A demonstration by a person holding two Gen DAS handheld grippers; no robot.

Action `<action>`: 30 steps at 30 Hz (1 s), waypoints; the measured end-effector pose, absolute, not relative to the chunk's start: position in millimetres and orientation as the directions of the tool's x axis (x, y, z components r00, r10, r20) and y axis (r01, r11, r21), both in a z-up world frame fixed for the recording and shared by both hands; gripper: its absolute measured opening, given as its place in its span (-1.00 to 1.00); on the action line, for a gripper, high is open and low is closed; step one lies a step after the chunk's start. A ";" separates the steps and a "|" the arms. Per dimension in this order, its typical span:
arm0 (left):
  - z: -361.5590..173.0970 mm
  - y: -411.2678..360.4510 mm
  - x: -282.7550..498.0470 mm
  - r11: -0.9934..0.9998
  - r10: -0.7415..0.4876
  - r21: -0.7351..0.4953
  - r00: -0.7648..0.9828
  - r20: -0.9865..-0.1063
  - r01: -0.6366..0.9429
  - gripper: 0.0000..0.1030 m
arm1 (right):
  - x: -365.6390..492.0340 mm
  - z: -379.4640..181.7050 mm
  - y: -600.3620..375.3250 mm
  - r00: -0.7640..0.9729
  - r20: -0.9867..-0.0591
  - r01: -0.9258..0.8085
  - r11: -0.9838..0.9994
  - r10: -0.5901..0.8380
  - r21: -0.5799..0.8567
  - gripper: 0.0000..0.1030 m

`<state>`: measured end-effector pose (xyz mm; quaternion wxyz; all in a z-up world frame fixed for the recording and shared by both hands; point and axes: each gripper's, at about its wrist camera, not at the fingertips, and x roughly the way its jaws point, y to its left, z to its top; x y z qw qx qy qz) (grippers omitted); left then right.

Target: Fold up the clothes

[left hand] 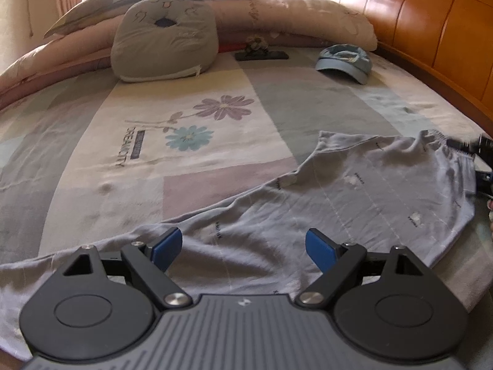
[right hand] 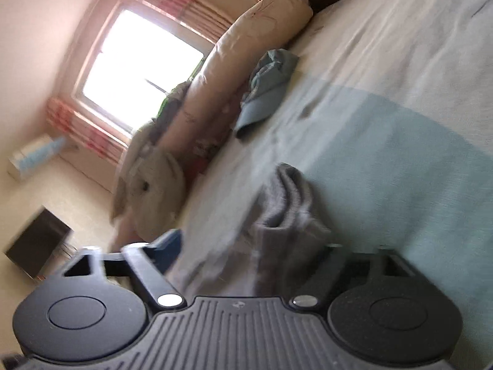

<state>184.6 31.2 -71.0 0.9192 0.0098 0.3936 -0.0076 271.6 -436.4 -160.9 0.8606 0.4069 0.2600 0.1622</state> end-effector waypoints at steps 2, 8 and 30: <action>-70.3 29.7 184.4 1.000 -0.007 0.014 0.692 -0.722 0.025 0.69 | 270.1 -166.5 -443.8 0.819 -0.336 -0.027 0.616 0.465 0.787 -0.17; -66.8 21.8 181.0 0.999 -0.015 0.025 0.698 -0.716 0.046 0.69 | 285.9 -161.3 -429.2 0.813 -0.410 -0.013 0.716 0.414 0.698 -0.35; -65.9 28.8 176.0 0.999 -0.014 0.027 0.700 -0.714 0.047 0.69 | 242.4 -140.2 -453.0 0.822 -0.496 0.099 0.788 0.279 0.608 -0.62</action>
